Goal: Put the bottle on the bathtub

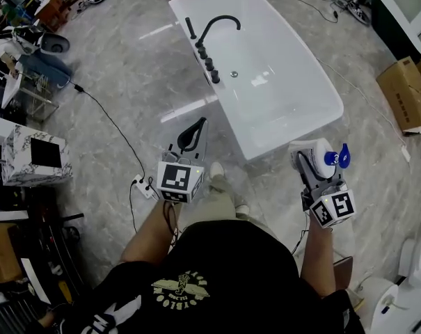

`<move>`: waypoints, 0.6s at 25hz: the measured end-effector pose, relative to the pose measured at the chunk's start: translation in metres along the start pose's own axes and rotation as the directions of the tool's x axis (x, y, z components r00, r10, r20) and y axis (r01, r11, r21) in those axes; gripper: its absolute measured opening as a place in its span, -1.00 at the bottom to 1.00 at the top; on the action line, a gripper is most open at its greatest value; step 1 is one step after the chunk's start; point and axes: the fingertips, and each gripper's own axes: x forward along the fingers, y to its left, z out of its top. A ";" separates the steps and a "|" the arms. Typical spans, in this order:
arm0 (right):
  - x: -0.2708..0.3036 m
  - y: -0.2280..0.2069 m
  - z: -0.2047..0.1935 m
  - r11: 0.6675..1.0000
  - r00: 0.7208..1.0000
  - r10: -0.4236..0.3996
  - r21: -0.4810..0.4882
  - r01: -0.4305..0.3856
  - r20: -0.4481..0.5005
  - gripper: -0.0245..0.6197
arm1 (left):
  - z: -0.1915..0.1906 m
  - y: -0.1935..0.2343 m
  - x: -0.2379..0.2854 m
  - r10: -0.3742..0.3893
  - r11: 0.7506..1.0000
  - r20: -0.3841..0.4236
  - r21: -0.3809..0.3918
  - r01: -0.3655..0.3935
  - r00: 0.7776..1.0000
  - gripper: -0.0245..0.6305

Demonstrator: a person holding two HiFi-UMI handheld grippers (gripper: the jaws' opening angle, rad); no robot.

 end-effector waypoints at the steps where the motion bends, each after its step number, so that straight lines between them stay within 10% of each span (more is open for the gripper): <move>1: 0.003 -0.004 0.000 1.000 1.000 -0.005 -0.002 0.005 -0.001 -0.10 | 0.000 0.000 0.007 -0.008 1.000 0.000 -0.001 0.008 1.000 -0.90; 15: 0.080 -0.051 0.016 0.999 0.998 -0.054 -0.006 0.053 -0.025 -0.10 | 0.006 0.043 0.105 -0.066 0.998 -0.010 -0.015 0.066 0.998 -0.90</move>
